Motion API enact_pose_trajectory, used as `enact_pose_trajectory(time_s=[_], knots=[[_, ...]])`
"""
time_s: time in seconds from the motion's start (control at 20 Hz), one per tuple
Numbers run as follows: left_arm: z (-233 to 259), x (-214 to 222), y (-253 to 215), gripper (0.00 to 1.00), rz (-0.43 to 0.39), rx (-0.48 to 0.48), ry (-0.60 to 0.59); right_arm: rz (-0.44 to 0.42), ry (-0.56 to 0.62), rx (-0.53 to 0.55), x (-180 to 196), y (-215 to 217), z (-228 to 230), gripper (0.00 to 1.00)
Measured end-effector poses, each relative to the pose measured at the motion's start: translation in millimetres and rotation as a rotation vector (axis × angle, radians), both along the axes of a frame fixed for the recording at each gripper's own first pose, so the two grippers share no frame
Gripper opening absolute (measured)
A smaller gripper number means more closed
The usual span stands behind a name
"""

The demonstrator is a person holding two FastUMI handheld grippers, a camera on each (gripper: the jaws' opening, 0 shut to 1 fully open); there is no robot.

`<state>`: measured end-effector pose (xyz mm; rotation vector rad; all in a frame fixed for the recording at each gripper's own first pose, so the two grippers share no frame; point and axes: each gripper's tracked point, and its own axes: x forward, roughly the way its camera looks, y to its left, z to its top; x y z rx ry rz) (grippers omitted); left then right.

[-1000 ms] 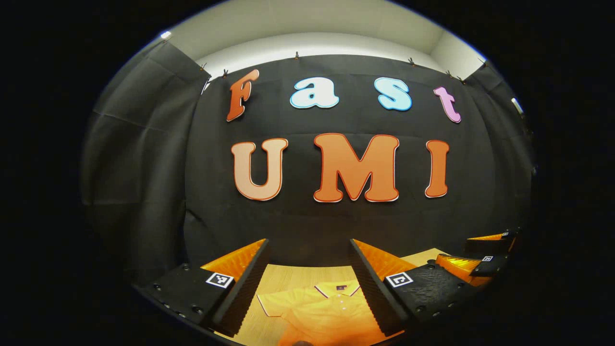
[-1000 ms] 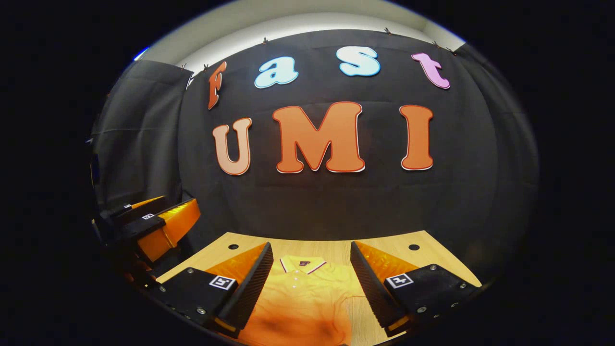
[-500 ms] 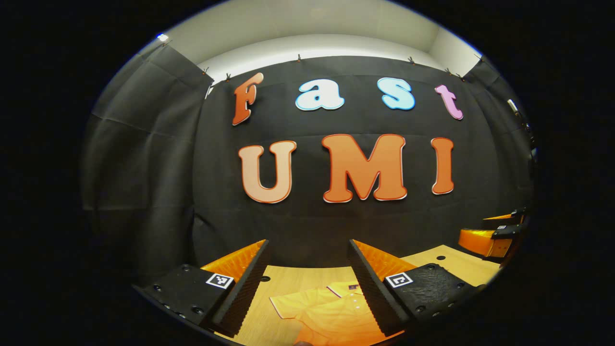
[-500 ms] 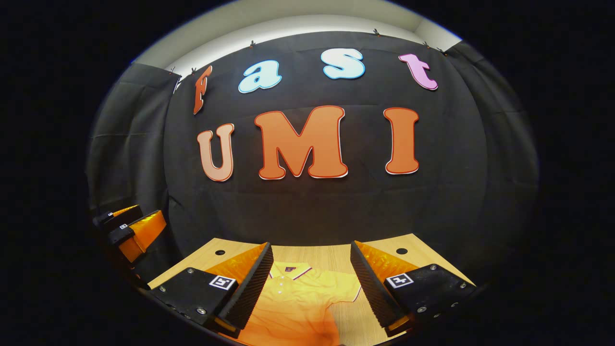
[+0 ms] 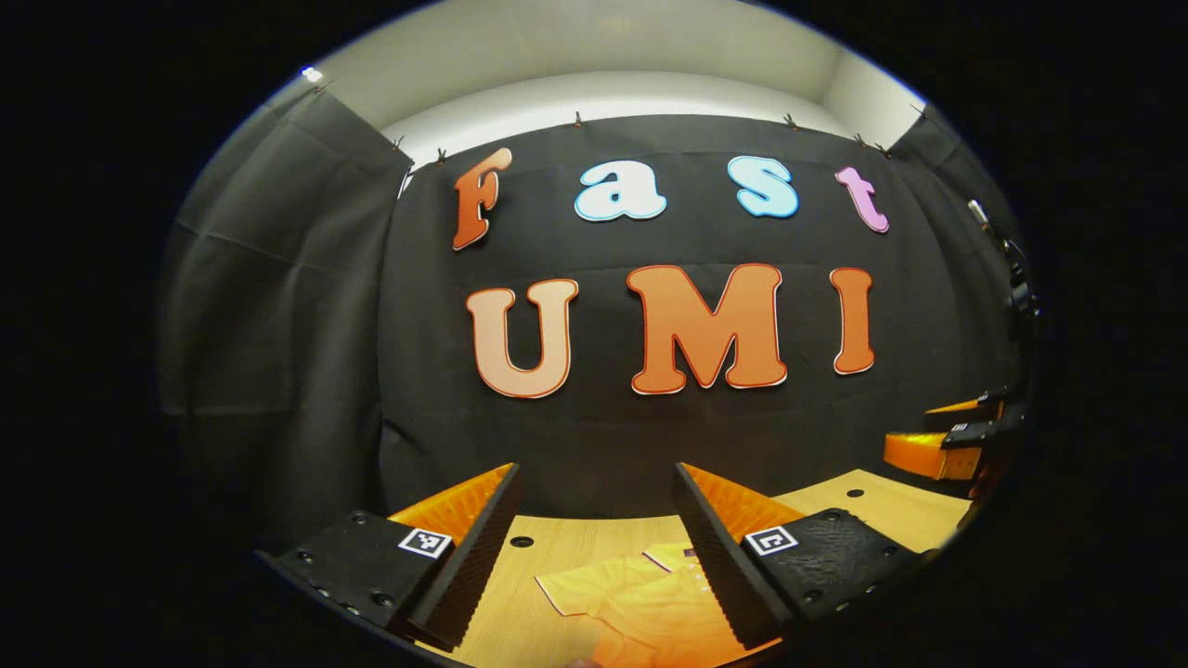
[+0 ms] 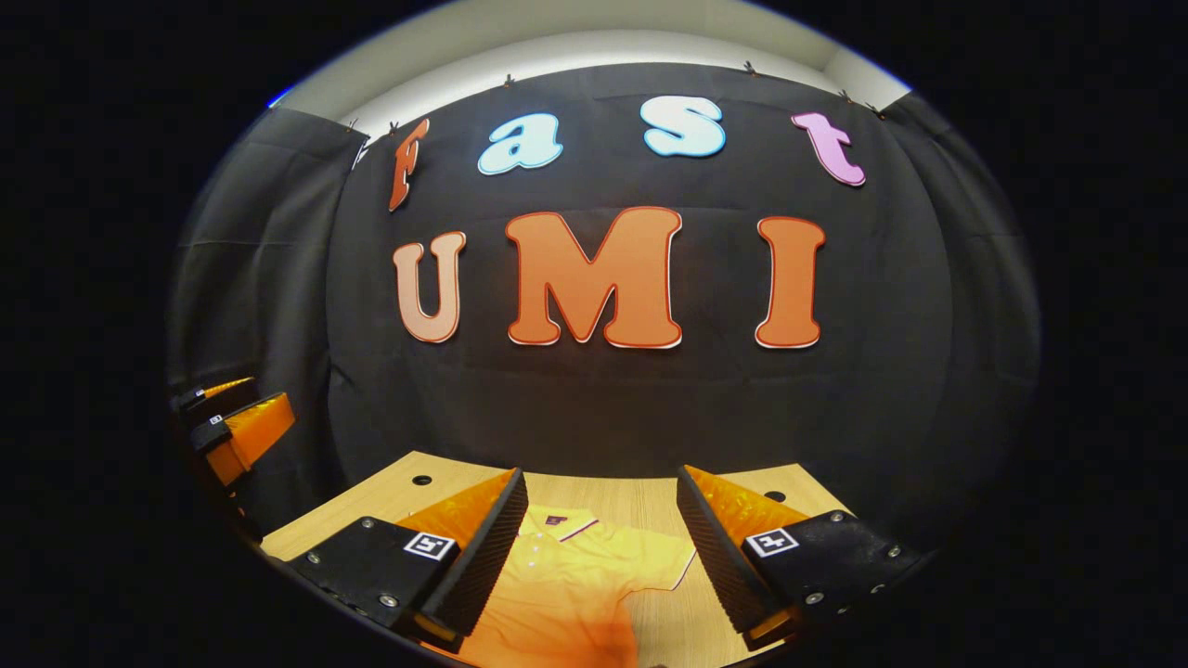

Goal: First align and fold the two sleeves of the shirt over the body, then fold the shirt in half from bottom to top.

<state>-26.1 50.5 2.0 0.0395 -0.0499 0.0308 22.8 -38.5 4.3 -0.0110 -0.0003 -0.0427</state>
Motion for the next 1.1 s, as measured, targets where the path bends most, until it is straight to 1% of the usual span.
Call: enact_pose_trajectory(time_s=[0.1,0.2,0.35,0.4,0.5,0.65,0.75,0.85,0.95,1.1], knots=[[0.9,-8.2,-3.4,1.00,0.002,0.004,-0.017,-0.044,0.085,0.046,9.2,-13.2,-30.4,0.98],[-2.9,-12.1,-5.8,0.99,-0.025,0.025,-0.009,-0.108,0.162,0.062,14.7,-28.9,-61.9,0.98],[-4.2,-8.6,-6.0,0.99,-0.081,0.016,-0.013,-0.180,0.187,0.032,21.3,-39.4,-82.1,0.98],[-9.6,-7.2,-5.0,0.99,-0.098,0.018,-0.002,-0.206,0.218,0.030,23.0,-44.6,-95.5,0.98],[-18.0,-5.1,5.2,0.99,-0.122,0.039,0.012,-0.257,0.289,0.069,23.5,-50.1,-122.0,0.98],[-13.8,-4.2,21.1,0.99,-0.160,0.044,-0.013,-0.341,0.342,0.124,30.4,-57.4,-141.6,0.98],[-15.1,-2.0,30.9,0.99,-0.175,0.054,-0.013,-0.375,0.373,0.145,36.5,-62.0,-149.3,0.98],[-18.2,-2.1,39.5,0.99,-0.182,0.037,-0.010,-0.398,0.421,0.157,43.1,-67.8,-157.3,0.98],[-21.7,-1.7,48.7,0.98,-0.165,0.033,-0.003,-0.404,0.485,0.183,52.1,-74.7,-167.8,0.98],[-25.7,-3.0,60.3,0.98,-0.114,0.006,0.013,-0.391,0.576,0.231,72.3,-83.7,-189.8,0.98]])
